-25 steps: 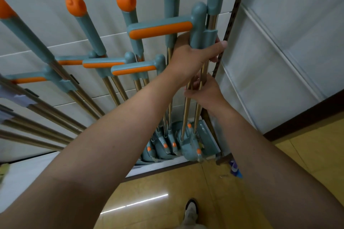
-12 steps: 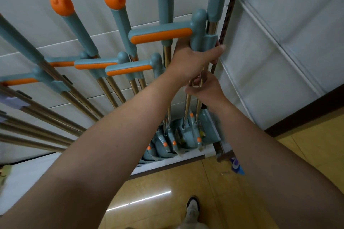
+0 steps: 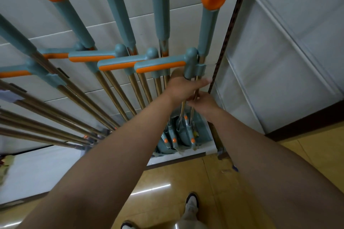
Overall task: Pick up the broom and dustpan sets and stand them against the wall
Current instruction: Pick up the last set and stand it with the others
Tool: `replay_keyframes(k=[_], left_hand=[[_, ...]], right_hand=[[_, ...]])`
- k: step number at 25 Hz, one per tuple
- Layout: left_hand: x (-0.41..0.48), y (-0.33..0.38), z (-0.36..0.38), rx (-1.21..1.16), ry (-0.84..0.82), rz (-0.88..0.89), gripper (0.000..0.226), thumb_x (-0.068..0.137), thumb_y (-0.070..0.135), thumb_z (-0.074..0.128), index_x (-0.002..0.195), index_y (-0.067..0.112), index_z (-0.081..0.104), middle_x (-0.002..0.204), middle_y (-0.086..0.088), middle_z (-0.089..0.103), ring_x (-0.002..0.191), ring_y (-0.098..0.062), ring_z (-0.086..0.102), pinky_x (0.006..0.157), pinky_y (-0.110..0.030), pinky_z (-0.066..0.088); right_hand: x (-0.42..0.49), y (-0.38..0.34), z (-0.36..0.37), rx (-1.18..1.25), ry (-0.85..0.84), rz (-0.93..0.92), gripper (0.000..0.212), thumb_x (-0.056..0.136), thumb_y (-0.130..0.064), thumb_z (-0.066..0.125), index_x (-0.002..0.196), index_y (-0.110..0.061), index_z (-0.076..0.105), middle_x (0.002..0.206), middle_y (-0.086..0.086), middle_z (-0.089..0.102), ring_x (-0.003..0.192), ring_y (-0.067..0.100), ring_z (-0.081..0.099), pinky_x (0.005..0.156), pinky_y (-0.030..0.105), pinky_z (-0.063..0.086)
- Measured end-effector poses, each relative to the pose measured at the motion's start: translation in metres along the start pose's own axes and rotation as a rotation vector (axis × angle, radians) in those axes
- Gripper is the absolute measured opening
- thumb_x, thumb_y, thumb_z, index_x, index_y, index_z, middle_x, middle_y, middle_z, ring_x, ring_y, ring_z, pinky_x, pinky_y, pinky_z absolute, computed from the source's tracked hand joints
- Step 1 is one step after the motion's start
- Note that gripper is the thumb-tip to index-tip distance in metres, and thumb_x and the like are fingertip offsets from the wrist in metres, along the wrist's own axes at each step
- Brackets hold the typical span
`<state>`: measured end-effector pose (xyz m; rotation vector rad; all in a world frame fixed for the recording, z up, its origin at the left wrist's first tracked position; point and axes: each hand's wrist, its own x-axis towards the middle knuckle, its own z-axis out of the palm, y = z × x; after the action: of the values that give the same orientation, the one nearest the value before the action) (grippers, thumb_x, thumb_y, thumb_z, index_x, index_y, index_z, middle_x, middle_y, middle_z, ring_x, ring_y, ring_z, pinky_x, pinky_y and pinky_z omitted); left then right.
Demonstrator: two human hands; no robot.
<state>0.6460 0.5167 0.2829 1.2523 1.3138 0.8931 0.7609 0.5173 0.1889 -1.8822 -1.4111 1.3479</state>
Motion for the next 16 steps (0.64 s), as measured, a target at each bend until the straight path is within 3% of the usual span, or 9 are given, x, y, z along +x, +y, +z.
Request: replay_keyframes(k=[3, 6, 10, 12, 13, 16], left_hand=[[-0.002, -0.017, -0.001, 0.072, -0.025, -0.096, 0.031, 0.083, 0.020, 0.080, 0.111, 0.010, 0.069, 0.104, -0.002, 0.072, 0.103, -0.017, 0.068, 0.088, -0.030, 0.056], [0.009, -0.021, -0.004, 0.221, 0.014, -0.175, 0.031, 0.076, 0.012, 0.082, 0.104, 0.010, 0.067, 0.100, -0.009, 0.072, 0.096, -0.022, 0.070, 0.085, -0.040, 0.061], [0.013, -0.017, -0.010, 0.146, 0.174, -0.325, 0.026, 0.071, -0.003, 0.074, 0.094, 0.004, 0.067, 0.092, -0.012, 0.070, 0.091, -0.026, 0.070, 0.079, -0.041, 0.062], [0.007, -0.023, -0.010, 0.101, 0.217, -0.310, 0.019, 0.071, -0.002, 0.073, 0.084, 0.007, 0.064, 0.086, -0.009, 0.067, 0.089, -0.026, 0.068, 0.079, -0.039, 0.061], [0.003, -0.026, -0.009, 0.112, 0.226, -0.299, 0.019, 0.073, 0.002, 0.073, 0.088, 0.009, 0.064, 0.089, -0.007, 0.067, 0.092, -0.025, 0.068, 0.081, -0.038, 0.060], [-0.011, -0.033, -0.009, 0.149, 0.182, -0.250, 0.034, 0.087, 0.008, 0.067, 0.119, 0.012, 0.059, 0.110, -0.003, 0.063, 0.102, -0.018, 0.059, 0.085, -0.031, 0.052]], right_hand=[[0.010, -0.003, 0.009, -0.216, -0.008, 0.005, 0.028, 0.093, -0.034, 0.052, 0.105, -0.014, 0.066, 0.098, 0.009, 0.072, 0.088, 0.027, 0.067, 0.084, 0.049, 0.058], [0.013, -0.003, 0.020, -0.362, 0.074, -0.007, 0.028, 0.097, -0.030, 0.046, 0.105, -0.011, 0.064, 0.096, 0.009, 0.069, 0.088, 0.029, 0.065, 0.081, 0.044, 0.056], [0.019, -0.008, 0.031, -0.461, 0.094, -0.020, 0.024, 0.095, -0.025, 0.047, 0.079, -0.010, 0.058, 0.071, 0.004, 0.059, 0.069, 0.024, 0.057, 0.054, 0.031, 0.038], [0.022, -0.005, 0.035, -0.497, 0.060, -0.039, 0.026, 0.097, -0.025, 0.046, 0.078, -0.011, 0.056, 0.077, 0.007, 0.062, 0.071, 0.024, 0.056, 0.059, 0.032, 0.041], [0.023, -0.004, 0.035, -0.513, 0.039, -0.048, 0.027, 0.098, -0.026, 0.046, 0.081, -0.009, 0.060, 0.084, 0.009, 0.065, 0.076, 0.026, 0.058, 0.066, 0.034, 0.046], [0.028, -0.001, 0.031, -0.496, 0.000, -0.029, 0.027, 0.100, -0.025, 0.048, 0.093, -0.008, 0.068, 0.095, 0.007, 0.069, 0.090, 0.027, 0.063, 0.077, 0.035, 0.048]])
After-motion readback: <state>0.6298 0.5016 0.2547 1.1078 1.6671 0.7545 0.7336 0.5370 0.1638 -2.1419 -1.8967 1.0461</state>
